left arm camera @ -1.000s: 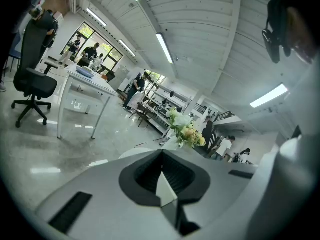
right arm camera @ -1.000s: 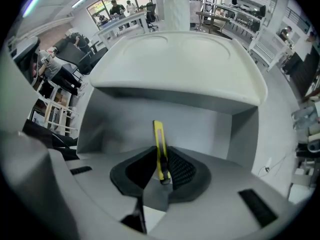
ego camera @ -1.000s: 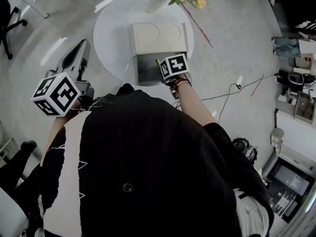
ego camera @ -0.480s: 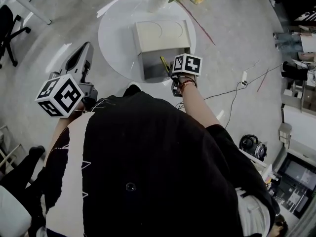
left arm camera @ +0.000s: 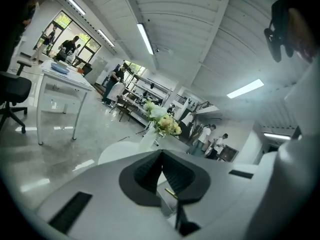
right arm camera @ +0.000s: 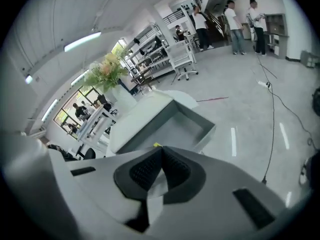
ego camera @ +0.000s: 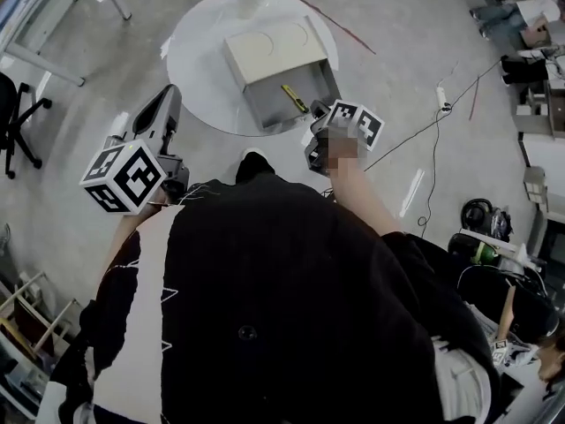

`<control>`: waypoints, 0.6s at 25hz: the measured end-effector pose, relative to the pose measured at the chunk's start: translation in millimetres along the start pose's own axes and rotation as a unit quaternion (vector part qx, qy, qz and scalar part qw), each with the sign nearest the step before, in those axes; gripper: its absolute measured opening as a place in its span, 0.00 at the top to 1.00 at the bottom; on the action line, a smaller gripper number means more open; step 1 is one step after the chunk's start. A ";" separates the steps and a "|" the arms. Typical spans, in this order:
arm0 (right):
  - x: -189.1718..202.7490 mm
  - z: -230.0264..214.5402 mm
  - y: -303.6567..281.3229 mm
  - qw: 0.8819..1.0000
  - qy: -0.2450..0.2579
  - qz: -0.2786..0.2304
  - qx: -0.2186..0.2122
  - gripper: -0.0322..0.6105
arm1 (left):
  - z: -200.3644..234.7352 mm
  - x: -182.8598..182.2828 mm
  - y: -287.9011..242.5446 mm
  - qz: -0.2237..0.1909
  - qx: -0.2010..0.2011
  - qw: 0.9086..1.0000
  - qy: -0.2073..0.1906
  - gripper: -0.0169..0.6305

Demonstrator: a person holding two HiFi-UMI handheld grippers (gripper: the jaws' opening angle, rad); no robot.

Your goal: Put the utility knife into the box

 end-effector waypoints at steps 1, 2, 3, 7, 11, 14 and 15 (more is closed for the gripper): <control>3.1 4.5 7.1 1.000 -0.011 -0.012 -0.010 0.94 | -4.0 1.3 -0.8 0.006 0.011 1.000 -0.005 0.95; 6.2 10.6 14.2 0.999 -0.020 -0.024 -0.022 0.94 | -7.7 2.8 -1.4 0.012 0.022 1.000 -0.010 0.95; 9.2 18.1 21.4 0.998 -0.027 -0.036 -0.036 0.94 | -11.1 4.7 -1.4 0.017 0.032 0.999 -0.015 0.95; 15.3 52.0 50.8 0.993 -0.023 -0.075 -0.088 0.94 | -25.2 15.2 1.5 0.034 0.062 0.997 -0.026 0.95; 12.6 74.9 81.6 0.987 0.003 -0.117 -0.110 0.94 | -39.8 25.0 4.0 0.048 0.086 0.994 -0.037 0.95; 5.3 89.0 105.2 0.981 0.013 -0.152 -0.120 0.94 | -47.8 27.0 3.3 0.052 0.102 0.992 -0.048 0.95; 2.3 94.8 113.6 0.978 0.018 -0.163 -0.126 0.94 | -50.4 27.2 2.8 0.052 0.107 0.992 -0.051 0.95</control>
Point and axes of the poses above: the fingertips, and each gripper's own axes: y backward along the fingers, z to its left, x out of its underside, the point moved 1 cm from there along y, backward along the fingers, and after that the axes turned 2 degrees about y, right-handed, at the moved point
